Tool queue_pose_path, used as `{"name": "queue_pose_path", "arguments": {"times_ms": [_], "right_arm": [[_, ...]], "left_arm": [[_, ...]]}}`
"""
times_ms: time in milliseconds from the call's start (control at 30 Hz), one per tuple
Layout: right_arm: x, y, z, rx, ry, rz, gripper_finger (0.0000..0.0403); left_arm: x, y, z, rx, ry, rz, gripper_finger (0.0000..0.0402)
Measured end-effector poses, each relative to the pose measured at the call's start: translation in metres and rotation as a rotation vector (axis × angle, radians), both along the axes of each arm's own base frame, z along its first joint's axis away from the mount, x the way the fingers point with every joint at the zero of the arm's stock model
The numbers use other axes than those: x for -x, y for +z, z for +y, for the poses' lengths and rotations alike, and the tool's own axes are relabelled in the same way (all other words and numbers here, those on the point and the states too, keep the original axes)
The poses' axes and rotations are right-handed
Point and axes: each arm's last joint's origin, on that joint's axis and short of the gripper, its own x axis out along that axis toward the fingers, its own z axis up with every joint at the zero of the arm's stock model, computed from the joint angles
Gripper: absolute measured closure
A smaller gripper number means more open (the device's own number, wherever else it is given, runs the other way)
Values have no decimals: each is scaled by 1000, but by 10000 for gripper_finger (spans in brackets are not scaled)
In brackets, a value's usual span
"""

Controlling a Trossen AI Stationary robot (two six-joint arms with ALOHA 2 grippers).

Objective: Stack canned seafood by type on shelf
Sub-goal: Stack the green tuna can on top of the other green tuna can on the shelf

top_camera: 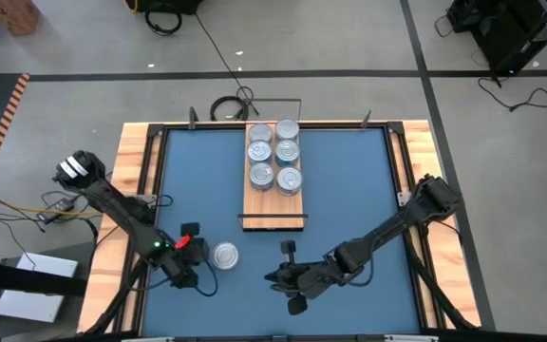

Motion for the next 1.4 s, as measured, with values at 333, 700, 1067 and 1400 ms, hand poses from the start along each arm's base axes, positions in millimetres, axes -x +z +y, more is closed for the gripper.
{"name": "queue_pose_path", "arguments": {"times_ms": [333, 700, 1067, 1400], "right_arm": [[-5, -9, -7, -21, -10, 44, 392], [-2, -14, -9, -21, -14, 102, 310], [-1, -17, -13, 57, -18, 128, 237], [1, -20, -14, 83, -15, 164, 221]], "left_arm": [[-28, -11, -6, 17, -76, -138, 401], [-60, -30, -13, 32, -157, -277, 401], [-80, -24, -20, -5, -236, -368, 401], [-94, 22, -39, -136, -432, -409, 389]]}}
